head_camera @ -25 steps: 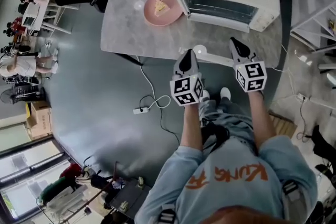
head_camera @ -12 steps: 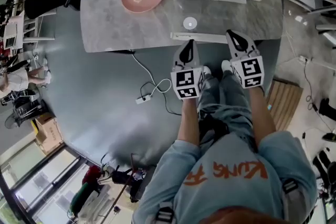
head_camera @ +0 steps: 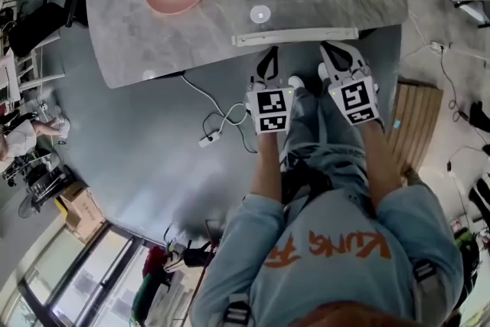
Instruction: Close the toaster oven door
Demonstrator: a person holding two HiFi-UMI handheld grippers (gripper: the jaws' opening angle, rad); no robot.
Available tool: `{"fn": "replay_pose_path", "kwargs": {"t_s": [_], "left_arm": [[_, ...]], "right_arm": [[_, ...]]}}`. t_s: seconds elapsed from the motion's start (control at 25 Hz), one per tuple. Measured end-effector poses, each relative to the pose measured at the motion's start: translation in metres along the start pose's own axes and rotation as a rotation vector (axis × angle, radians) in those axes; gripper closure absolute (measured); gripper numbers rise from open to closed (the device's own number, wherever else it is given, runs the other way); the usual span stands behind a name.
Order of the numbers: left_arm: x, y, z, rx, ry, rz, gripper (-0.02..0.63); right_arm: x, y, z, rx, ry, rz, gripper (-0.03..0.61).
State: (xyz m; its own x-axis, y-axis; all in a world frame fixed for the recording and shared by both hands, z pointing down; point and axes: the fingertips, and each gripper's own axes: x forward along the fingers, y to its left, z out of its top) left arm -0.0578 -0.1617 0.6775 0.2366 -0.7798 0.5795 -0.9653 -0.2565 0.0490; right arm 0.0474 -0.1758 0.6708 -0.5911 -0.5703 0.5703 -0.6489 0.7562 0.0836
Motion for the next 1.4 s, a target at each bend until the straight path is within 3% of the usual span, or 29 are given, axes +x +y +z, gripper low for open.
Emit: {"fn": "replay_pose_path", "kwargs": {"t_s": [0.36, 0.56, 0.8, 1.08, 1.32, 1.4], "left_arm": [[0.018, 0.005, -0.024, 0.289, 0.137, -0.021, 0.612], [0.022, 0.006, -0.031, 0.38, 0.192, -0.03, 0.612], [0.023, 0.005, -0.034, 0.497, 0.212, -0.028, 0.612], [0.024, 0.004, -0.037, 0.575, 0.213, -0.037, 0.612], [0.024, 0.003, -0.044, 0.792, 0.235, -0.012, 0.611], [0.024, 0.004, -0.044, 0.825, 0.237, -0.002, 0.611]], "right_arm": [[0.013, 0.01, -0.044, -0.223, 0.161, -0.043, 0.58], [0.018, 0.006, -0.046, -0.289, 0.207, -0.078, 0.58], [0.025, 0.004, -0.052, -0.391, 0.266, -0.095, 0.58], [0.024, 0.001, -0.054, -0.493, 0.301, -0.149, 0.58], [0.023, -0.001, -0.054, -0.595, 0.31, -0.189, 0.58], [0.021, -0.002, -0.051, -0.608, 0.304, -0.203, 0.58]]}}
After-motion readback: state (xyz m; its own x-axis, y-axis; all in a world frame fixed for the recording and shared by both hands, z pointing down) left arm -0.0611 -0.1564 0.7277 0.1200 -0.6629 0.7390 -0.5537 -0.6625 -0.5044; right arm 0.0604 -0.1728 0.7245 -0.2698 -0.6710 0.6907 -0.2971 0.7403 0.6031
